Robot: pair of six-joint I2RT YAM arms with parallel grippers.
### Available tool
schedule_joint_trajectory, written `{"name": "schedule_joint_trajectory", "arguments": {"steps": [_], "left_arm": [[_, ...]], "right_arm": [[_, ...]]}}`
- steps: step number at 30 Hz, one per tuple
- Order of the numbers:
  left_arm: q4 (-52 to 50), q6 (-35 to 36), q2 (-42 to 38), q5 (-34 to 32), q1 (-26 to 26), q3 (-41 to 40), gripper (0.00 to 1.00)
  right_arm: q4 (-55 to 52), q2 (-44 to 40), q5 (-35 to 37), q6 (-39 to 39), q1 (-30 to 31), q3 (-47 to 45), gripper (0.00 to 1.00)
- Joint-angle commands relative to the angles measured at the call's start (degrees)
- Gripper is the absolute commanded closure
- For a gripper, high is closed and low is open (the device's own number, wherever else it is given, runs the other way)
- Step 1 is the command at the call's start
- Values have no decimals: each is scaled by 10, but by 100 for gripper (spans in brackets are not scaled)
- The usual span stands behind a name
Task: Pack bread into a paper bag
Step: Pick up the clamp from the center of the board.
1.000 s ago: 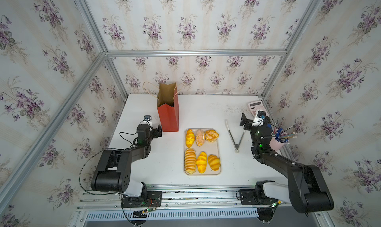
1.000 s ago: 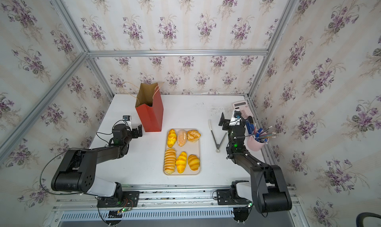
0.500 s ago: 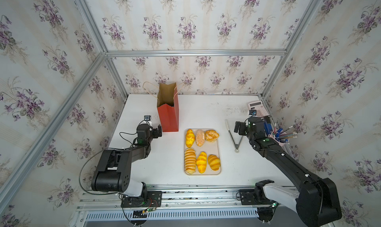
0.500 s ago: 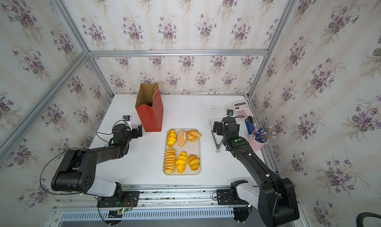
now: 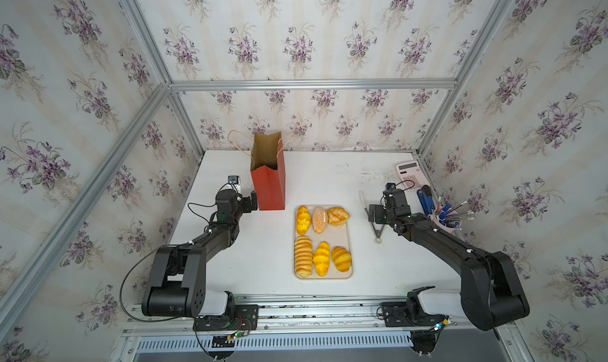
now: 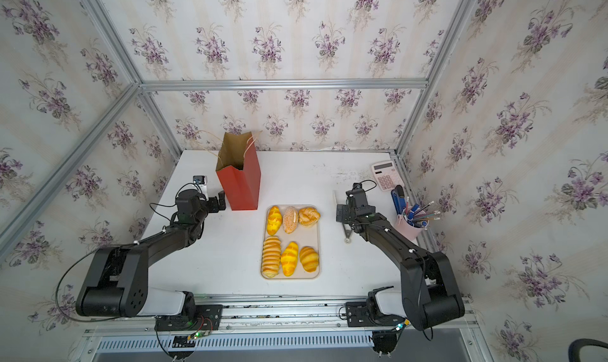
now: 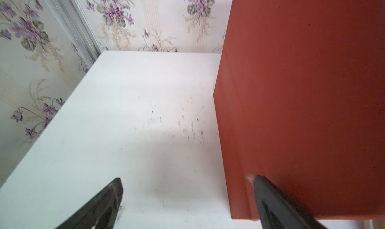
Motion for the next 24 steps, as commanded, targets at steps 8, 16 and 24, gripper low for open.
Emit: {"name": "schedule_joint_trajectory", "arguments": {"steps": [8, 16, 24], "left_arm": [[-134, -77, -128, -85, -1, 21, 0], [-209, -90, -121, -38, 0, 121, 0], [-195, -84, -54, -75, 1, 153, 0]], "right_arm": [[-13, -1, -12, 12, 4, -18, 0], [-14, 8, 6, 15, 18, -20, 0], [-20, -1, 10, 15, 19, -22, 0]]}}
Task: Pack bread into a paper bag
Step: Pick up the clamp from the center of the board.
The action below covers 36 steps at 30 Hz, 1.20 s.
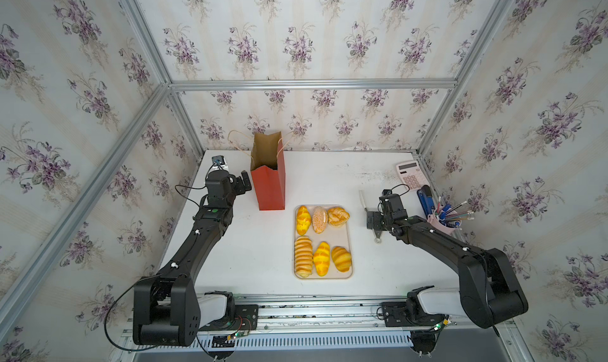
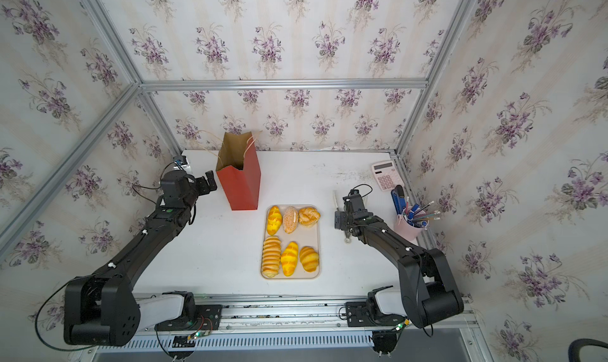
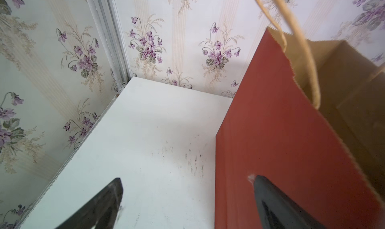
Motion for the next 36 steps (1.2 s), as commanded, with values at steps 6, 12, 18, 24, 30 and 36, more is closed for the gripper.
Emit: {"name": "schedule_joint_trajectory", "arguments": {"steps": [6, 12, 18, 24, 30, 36], "left_arm": [[13, 16, 42, -22, 3, 8, 0], [30, 29, 74, -17, 24, 37, 0], [46, 34, 146, -1, 34, 77, 0], [52, 28, 218, 37, 36, 129, 0], [57, 30, 239, 57, 35, 145, 0], [57, 31, 232, 66, 35, 142, 0]], "right_arm": [[-7, -9, 18, 3, 1, 0, 0], [-8, -9, 14, 4, 1, 0, 0], [-12, -14, 13, 12, 4, 1, 0], [-31, -14, 15, 19, 7, 4, 0], [-52, -3, 7, 27, 9, 1, 0], [-60, 25, 20, 26, 8, 13, 0]]}}
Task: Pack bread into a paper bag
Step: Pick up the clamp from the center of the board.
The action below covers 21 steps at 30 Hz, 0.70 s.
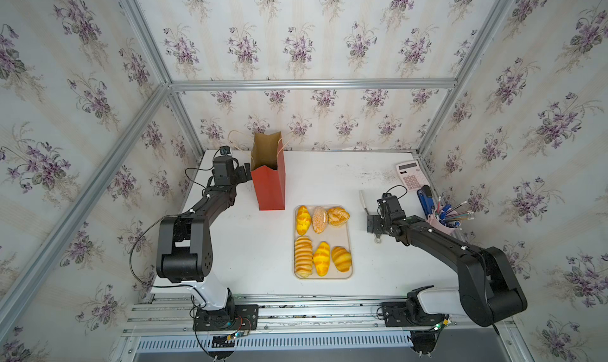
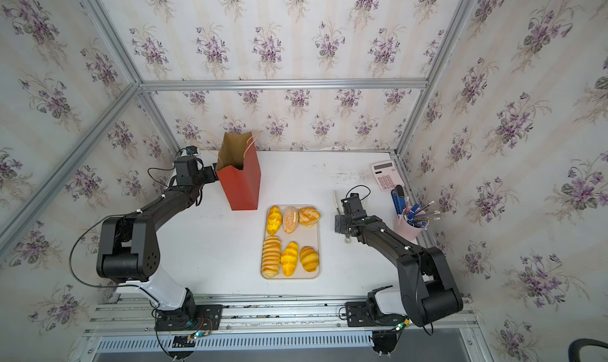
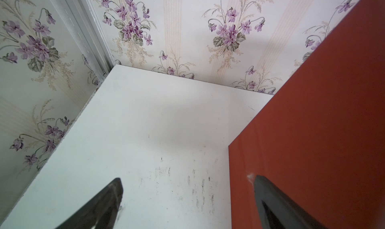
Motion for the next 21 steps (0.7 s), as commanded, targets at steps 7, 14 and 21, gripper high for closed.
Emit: {"name": "schedule_joint_trajectory", "arguments": {"steps": [7, 14, 21], "left_arm": [[17, 8, -8, 6, 0, -2, 0], [21, 7, -10, 8, 0, -4, 0], [23, 10, -13, 8, 1, -7, 0]], "right_arm": [[-15, 53, 11, -8, 2, 30, 0], [-10, 68, 7, -15, 2, 41, 0], [0, 109, 13, -25, 1, 64, 0]]}}
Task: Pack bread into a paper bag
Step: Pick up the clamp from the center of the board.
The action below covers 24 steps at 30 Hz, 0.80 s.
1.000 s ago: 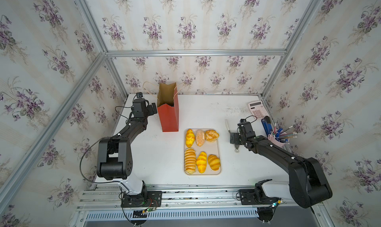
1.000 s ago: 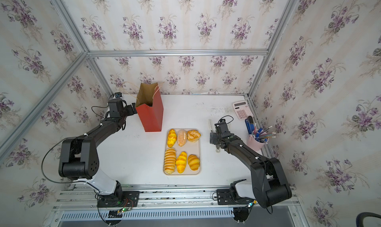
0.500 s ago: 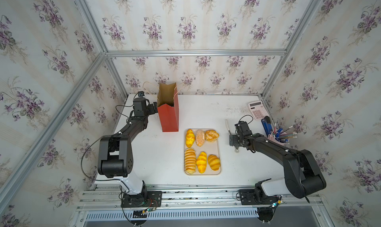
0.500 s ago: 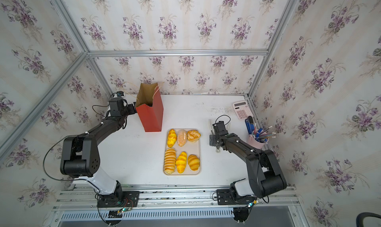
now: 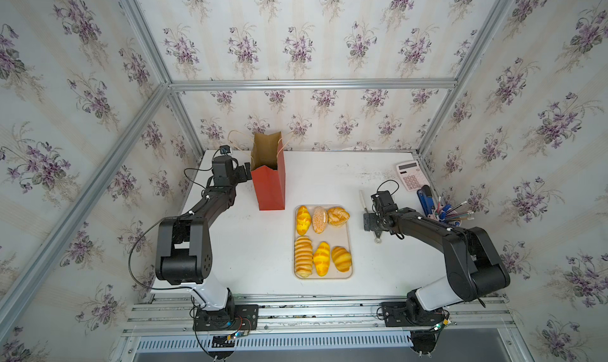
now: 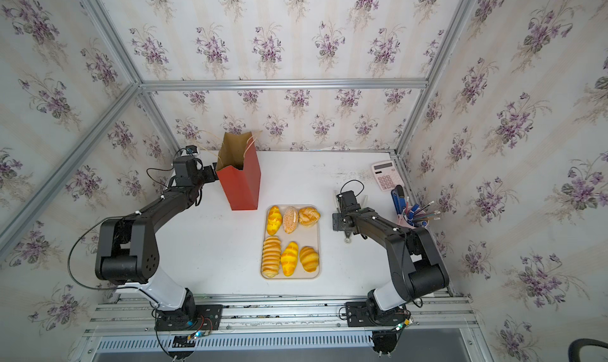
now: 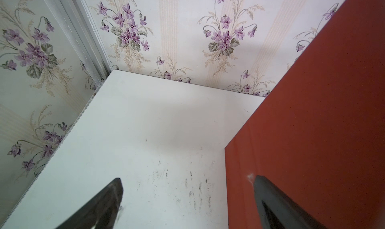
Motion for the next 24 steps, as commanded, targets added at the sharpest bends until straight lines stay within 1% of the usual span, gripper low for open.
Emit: {"name": "schedule_joint_trajectory", "arguments": {"steps": [1, 8, 16, 24], "left_arm": [[13, 7, -5, 1, 1, -1, 0], [15, 10, -5, -5, 2, 1, 0], [14, 10, 0, -3, 3, 6, 0], [15, 10, -1, 1, 6, 4, 0]], "right_arm": [[10, 18, 5, -8, 0, 12, 0], [17, 50, 12, -15, 0, 32, 0], [16, 57, 27, -14, -2, 28, 0], [16, 67, 20, -10, -7, 25, 0]]}}
